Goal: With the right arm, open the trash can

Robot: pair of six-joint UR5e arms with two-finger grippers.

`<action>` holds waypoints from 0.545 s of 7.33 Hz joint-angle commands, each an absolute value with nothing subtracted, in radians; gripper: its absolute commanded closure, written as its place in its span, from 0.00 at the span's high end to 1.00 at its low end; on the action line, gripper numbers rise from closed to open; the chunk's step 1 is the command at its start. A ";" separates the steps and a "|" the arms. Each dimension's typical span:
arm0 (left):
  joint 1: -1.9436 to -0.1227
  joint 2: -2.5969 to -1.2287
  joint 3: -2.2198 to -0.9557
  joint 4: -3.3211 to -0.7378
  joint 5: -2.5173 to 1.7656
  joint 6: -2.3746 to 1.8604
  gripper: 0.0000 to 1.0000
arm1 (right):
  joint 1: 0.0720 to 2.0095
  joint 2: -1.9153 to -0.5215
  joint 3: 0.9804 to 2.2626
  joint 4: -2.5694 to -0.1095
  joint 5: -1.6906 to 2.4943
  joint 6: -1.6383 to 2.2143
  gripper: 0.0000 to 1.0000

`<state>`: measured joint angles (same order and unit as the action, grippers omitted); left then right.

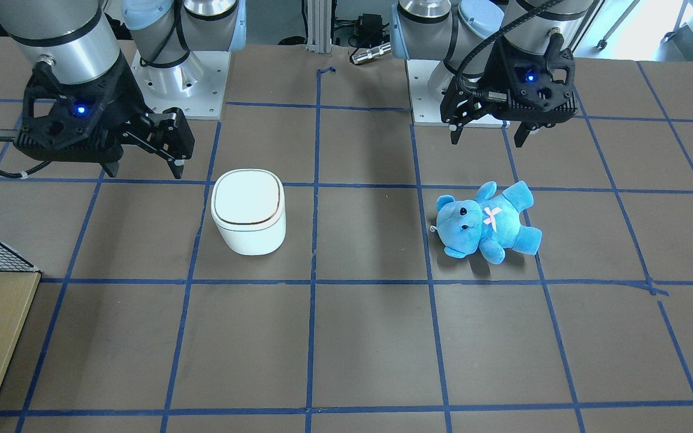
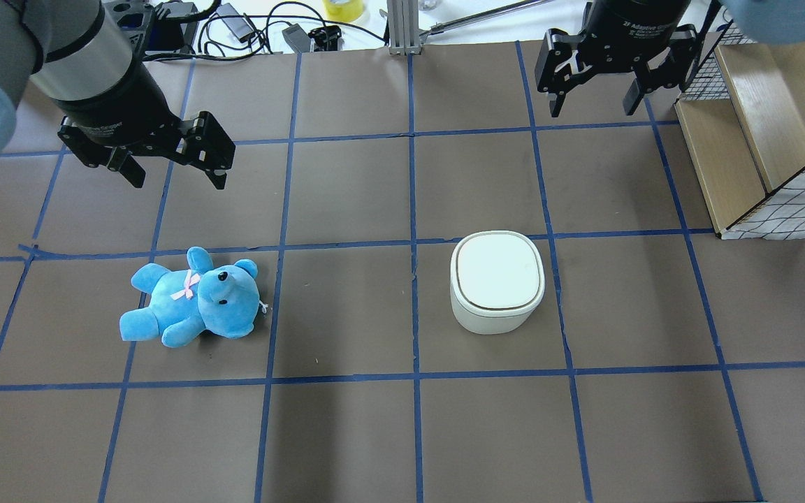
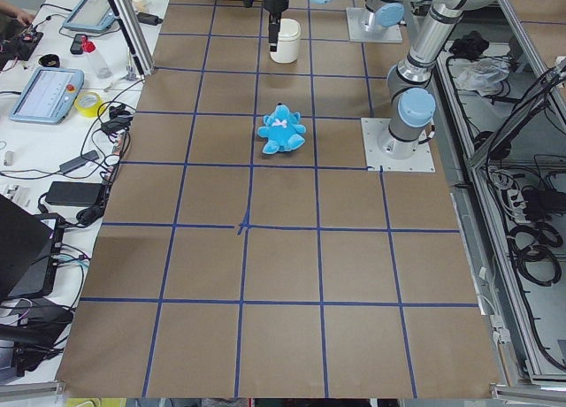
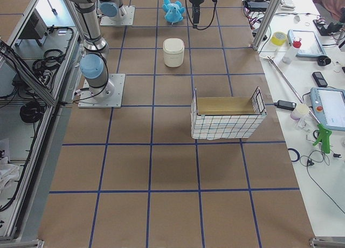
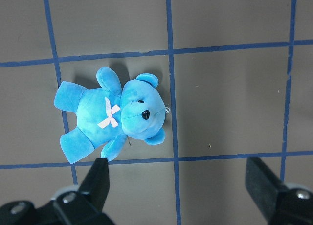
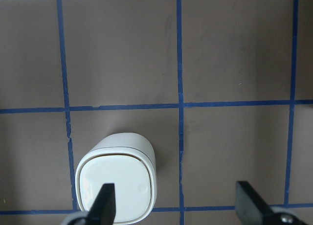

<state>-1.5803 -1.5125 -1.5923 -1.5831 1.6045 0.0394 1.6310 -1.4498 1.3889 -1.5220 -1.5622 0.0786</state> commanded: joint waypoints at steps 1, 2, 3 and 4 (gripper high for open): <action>-1.580 -1.513 -1.592 -1.583 1.605 0.038 1.00 | 1.733 -1.410 1.475 -1.607 -1.574 0.126 0.00; -1.580 -1.513 -1.592 -1.583 1.605 0.040 1.00 | 1.774 -1.405 1.567 -1.715 -1.577 0.180 0.00; -1.580 -1.513 -1.592 -1.583 1.605 0.040 1.00 | 1.779 -1.416 1.659 -1.739 -1.578 0.192 0.00; -1.580 -1.513 -1.592 -1.583 1.605 0.038 1.00 | 1.781 -1.433 1.722 -1.741 -1.577 0.213 0.00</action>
